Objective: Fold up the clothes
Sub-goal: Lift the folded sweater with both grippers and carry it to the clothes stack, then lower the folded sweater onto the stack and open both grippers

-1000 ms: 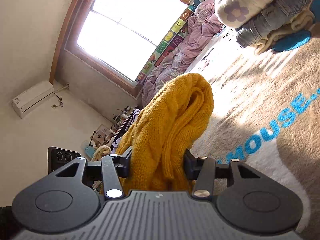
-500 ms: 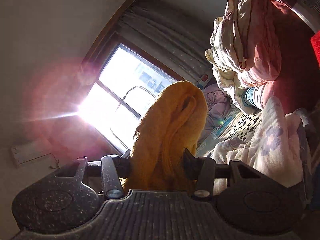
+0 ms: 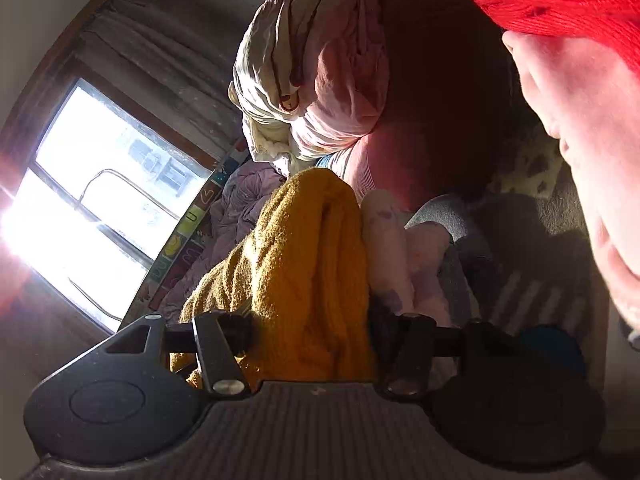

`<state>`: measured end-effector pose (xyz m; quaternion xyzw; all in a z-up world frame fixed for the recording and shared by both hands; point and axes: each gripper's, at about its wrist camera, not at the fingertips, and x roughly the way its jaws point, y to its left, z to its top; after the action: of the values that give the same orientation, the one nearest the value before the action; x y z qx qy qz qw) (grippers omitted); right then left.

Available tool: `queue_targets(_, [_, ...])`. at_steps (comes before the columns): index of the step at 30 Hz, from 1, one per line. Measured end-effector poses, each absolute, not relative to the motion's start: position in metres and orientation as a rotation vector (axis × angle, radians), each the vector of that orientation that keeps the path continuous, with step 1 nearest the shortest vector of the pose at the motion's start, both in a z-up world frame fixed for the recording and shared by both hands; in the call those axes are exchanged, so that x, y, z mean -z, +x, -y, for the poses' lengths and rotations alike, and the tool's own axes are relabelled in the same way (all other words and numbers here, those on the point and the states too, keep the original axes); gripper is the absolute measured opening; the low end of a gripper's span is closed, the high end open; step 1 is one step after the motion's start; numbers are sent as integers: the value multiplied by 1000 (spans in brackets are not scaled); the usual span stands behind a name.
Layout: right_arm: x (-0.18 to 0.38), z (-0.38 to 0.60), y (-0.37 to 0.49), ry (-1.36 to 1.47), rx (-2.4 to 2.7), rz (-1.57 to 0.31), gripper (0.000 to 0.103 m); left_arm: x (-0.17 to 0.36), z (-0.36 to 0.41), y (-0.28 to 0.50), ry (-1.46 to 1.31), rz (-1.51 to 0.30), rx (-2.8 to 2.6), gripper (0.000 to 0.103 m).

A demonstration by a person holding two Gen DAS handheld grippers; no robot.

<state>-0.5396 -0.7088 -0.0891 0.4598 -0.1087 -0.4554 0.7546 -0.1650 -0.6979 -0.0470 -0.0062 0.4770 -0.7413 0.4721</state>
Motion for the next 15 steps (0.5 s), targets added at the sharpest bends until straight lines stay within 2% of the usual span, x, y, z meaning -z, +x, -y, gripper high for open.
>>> queue_targets(4, [64, 685, -538, 895, 1025, 224, 72, 14, 670, -170, 67, -1026, 1824, 72])
queue_targets(6, [52, 664, -537, 844, 1034, 201, 76, 0, 649, -176, 149, -934, 1801, 73])
queue_targets(9, [35, 636, -535, 789, 1074, 134, 78, -21, 618, -189, 255, -801, 1760, 83])
queue_targets(11, [22, 624, -533, 790, 1086, 66, 84, -34, 598, -197, 280, -751, 1721, 92])
queue_targets(12, [14, 617, -531, 783, 1101, 29, 91, -40, 590, -202, 298, -724, 1713, 99])
queue_targets(13, [5, 610, -528, 775, 1117, -7, 100, -46, 581, -207, 315, -698, 1704, 102])
queue_targets(15, [-14, 596, -522, 746, 1156, -82, 102, -59, 566, -220, 394, -606, 1643, 102])
